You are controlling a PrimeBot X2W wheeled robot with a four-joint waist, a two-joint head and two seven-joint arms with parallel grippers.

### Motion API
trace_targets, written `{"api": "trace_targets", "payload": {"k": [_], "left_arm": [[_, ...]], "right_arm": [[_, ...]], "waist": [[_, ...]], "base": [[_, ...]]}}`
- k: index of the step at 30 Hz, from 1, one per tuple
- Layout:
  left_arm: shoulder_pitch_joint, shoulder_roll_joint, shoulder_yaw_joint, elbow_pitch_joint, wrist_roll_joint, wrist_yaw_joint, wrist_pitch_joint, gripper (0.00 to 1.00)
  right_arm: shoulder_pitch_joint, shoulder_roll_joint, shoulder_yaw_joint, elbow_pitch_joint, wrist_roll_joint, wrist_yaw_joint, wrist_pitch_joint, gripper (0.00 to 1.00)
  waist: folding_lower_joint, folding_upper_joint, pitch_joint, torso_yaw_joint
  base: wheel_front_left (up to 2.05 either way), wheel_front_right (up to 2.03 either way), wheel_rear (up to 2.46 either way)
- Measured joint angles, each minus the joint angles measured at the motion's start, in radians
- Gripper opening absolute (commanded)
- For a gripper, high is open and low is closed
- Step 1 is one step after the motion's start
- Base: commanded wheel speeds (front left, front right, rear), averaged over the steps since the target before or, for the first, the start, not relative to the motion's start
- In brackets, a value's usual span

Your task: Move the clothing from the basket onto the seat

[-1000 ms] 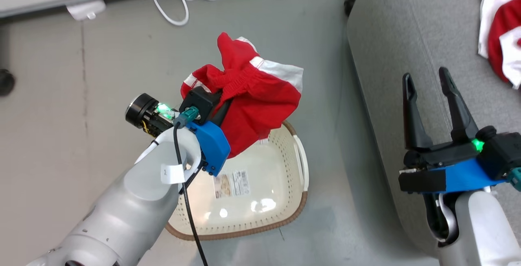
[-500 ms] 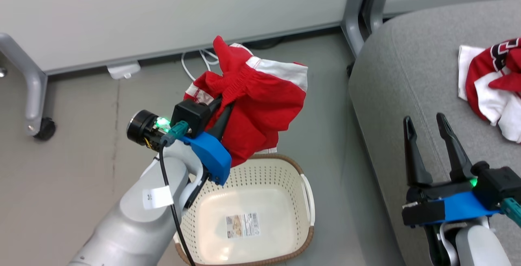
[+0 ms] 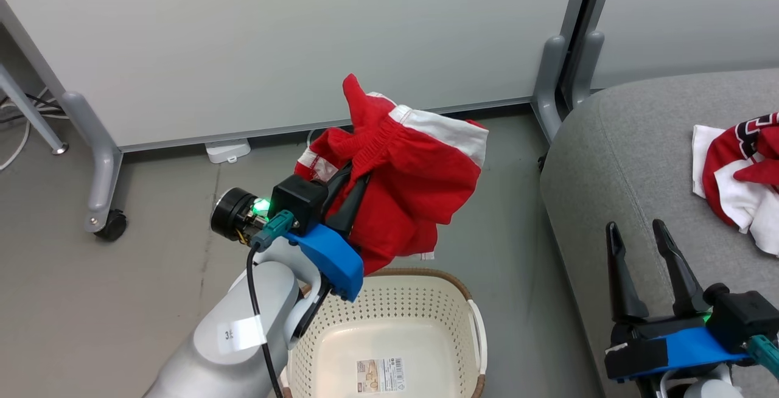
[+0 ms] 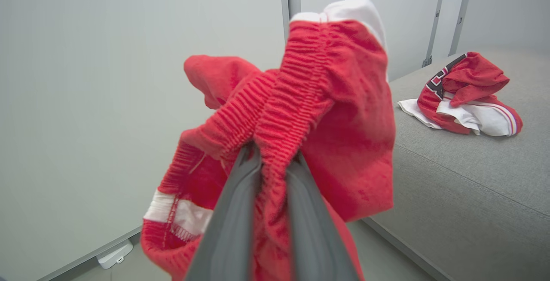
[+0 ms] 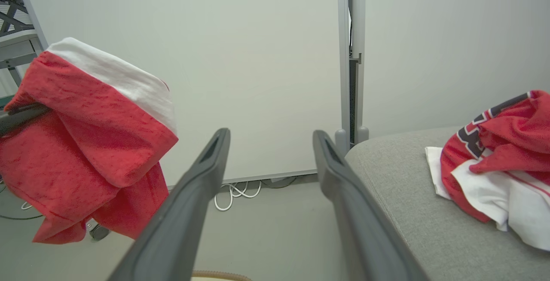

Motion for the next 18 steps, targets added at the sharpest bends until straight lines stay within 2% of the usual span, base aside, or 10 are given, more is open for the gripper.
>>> {"api": "trace_targets", "payload": {"k": [18], "left_arm": [[0.043, -0.007, 0.032, -0.047, 0.034, -0.003, 0.000, 0.00]], "right_arm": [[0.018, 0.000, 0.028, 0.012, 0.017, 0.000, 0.000, 1.00]], "waist": [[0.0001, 0.0000, -0.021, 0.012]], "base": [[0.00, 0.00, 0.00]]}}
